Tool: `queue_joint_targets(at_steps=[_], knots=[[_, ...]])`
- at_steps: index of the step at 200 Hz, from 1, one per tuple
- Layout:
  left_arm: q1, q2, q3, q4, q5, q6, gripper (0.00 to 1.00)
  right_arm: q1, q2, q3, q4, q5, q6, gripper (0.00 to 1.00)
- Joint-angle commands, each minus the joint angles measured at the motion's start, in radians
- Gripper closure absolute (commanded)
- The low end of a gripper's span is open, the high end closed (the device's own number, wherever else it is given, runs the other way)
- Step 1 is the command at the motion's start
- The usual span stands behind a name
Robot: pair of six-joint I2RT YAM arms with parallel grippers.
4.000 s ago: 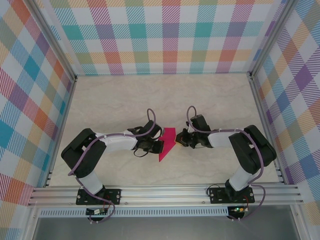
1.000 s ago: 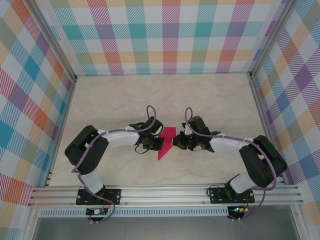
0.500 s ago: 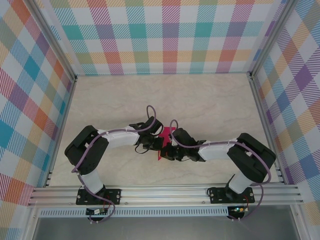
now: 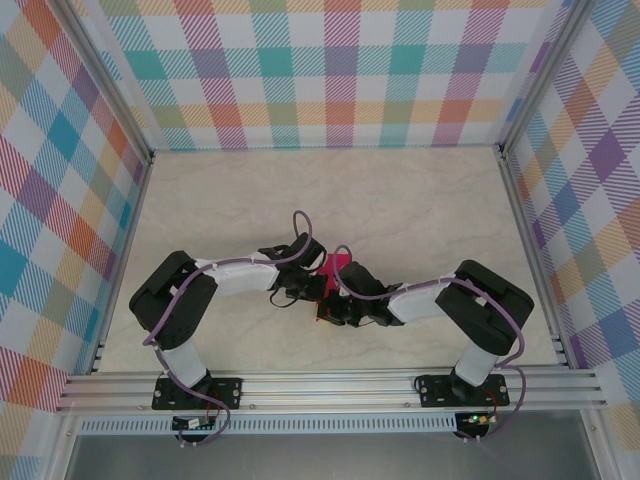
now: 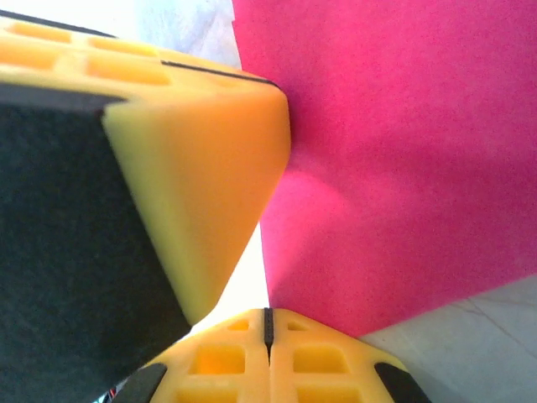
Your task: Fold a paper plane with a square sheet of paper (pick it up from the middle)
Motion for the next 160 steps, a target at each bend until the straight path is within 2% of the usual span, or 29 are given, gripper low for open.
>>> queue_joint_targets(at_steps=[1, 54, 100, 132, 160], knots=[[0.004, 0.009, -0.032, -0.031, -0.02, -0.012, 1.0, 0.007, 0.032, 0.009, -0.028, 0.028, 0.0, 1.0], [0.004, 0.004, -0.032, -0.037, -0.027, -0.011, 1.0, 0.022, -0.05, -0.006, 0.01, 0.007, 0.007, 1.0], [0.004, 0.005, -0.031, -0.037, -0.021, -0.012, 1.0, 0.032, 0.014, 0.017, 0.002, 0.012, 0.022, 1.0], [0.004, 0.001, -0.033, -0.039, -0.025, -0.012, 1.0, 0.032, 0.063, 0.025, -0.078, 0.035, 0.032, 1.0], [0.004, 0.005, -0.028, -0.045, -0.025, -0.009, 1.0, 0.03, 0.026, 0.023, -0.105, 0.041, 0.02, 1.0]])
